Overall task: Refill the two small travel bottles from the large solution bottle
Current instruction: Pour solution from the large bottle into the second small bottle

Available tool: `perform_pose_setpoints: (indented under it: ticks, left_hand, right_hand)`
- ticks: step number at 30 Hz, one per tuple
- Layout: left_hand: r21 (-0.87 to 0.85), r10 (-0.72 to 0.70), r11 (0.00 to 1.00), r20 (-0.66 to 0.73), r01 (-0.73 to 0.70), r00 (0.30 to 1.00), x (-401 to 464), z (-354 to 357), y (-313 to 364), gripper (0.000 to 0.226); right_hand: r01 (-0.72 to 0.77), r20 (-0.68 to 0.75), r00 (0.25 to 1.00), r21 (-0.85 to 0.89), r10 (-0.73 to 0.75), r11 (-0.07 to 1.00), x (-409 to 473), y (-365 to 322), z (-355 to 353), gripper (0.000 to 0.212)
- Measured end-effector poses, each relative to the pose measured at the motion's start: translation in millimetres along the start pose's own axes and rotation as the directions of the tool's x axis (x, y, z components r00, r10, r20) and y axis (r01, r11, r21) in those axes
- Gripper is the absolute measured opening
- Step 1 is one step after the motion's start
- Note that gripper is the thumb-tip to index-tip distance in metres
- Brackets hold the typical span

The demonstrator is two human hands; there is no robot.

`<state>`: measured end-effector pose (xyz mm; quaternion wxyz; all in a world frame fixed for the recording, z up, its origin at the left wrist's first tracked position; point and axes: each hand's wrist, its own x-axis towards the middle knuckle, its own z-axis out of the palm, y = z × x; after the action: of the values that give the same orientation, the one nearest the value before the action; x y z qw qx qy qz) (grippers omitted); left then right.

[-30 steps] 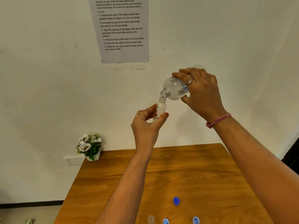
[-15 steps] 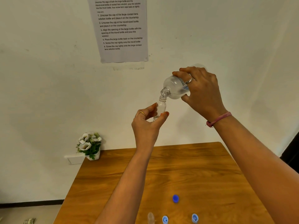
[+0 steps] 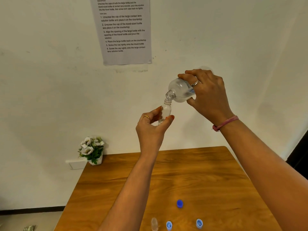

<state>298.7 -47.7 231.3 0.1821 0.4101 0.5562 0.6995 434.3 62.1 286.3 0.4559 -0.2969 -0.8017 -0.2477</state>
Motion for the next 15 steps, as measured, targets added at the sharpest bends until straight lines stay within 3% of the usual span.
perform_pose_setpoints:
  ticks: [15]
  left_hand:
    - [-0.002,0.006,1.0,0.003,-0.006,1.0,-1.4,0.6,-0.4,0.044]
  right_hand:
    - [0.0,-0.001,1.0,-0.004,0.0,1.0,-1.1,1.0,-0.4,0.062]
